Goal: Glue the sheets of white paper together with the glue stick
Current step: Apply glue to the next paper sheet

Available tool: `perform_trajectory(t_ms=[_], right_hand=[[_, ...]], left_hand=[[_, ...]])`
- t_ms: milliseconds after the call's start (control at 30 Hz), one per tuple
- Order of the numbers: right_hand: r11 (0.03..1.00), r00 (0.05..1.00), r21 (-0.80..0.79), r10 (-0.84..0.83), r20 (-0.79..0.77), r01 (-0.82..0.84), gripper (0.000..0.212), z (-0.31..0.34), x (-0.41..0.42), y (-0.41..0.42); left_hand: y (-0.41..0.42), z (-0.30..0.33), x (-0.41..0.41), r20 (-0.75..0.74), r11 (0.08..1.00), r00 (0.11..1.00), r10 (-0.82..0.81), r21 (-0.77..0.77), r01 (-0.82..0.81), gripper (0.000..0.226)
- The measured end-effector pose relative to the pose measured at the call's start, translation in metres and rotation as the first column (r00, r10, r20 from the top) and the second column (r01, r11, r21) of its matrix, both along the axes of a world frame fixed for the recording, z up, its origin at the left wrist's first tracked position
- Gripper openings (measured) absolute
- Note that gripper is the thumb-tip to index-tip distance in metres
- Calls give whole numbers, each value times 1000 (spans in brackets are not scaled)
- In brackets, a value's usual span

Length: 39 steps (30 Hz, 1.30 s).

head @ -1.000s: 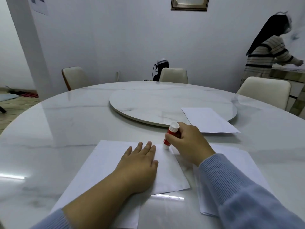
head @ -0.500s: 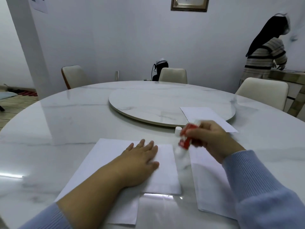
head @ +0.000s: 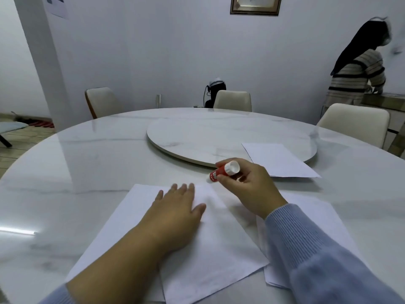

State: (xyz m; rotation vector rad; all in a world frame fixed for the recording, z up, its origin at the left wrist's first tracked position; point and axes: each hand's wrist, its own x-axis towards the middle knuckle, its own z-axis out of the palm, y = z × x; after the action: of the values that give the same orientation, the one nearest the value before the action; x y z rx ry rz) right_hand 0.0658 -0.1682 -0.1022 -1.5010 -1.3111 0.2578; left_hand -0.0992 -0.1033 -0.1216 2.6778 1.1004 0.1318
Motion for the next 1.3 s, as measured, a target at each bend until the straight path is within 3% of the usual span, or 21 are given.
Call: perform_trajectory(t_ms=[133,233,400,500,600,833,900,967,1033,1067,1133,1200,1267,1300], right_hand=[[996,996,-91,26,86,-18,8,-1,-4,4],[982,983,-184,2,181,32,7,-5,-2,8],[969,984,-249,48,170,-4,10,4,-1,0],[945,974,-318,137,178,-75,36,14,0,-7],[860,950,-468,287,120,-201,49,23,0,-15],[542,850,-752,525,-44,-374,24,35,1,-30],[560,831,-679,540,-135,-474,23,32,4,-34],[744,839,-391,448,-308,-541,24,28,11,-32],[918,837,-38,341,-428,-394,13,25,17,-29],[961,852,77,273,-447,-267,7,24,19,-26],[987,902,156,108,-417,-46,12,18,20,-20],[987,937,155,25,-348,31,13,12,17,-15],[992,953,121,17,-303,21,16,6,12,-11],[995,960,101,16,-279,12,18,3,10,-8]], left_hand=[[0,-11,3,-148,1000,989,24,4,-24,63],[1,-11,3,-147,1000,989,26,-6,-27,63],[4,-12,4,-143,999,989,42,-12,-44,62],[6,-11,4,-142,999,989,48,-13,-51,61],[6,-10,4,-142,999,989,48,-16,-51,61],[6,-11,2,-126,999,991,36,-14,-38,64],[9,-10,1,-127,1000,992,10,-12,-12,67],[13,-4,-2,-111,995,990,-81,-61,75,63],[13,4,-4,-78,974,976,-203,-116,193,56],[12,6,-5,-48,972,975,-217,-106,211,55],[5,8,-4,35,997,996,-79,24,78,52],[-3,8,-1,72,972,991,112,197,-125,53],[-8,6,0,-11,960,995,103,262,-96,48],[-8,6,0,-39,979,999,23,203,-15,45]])
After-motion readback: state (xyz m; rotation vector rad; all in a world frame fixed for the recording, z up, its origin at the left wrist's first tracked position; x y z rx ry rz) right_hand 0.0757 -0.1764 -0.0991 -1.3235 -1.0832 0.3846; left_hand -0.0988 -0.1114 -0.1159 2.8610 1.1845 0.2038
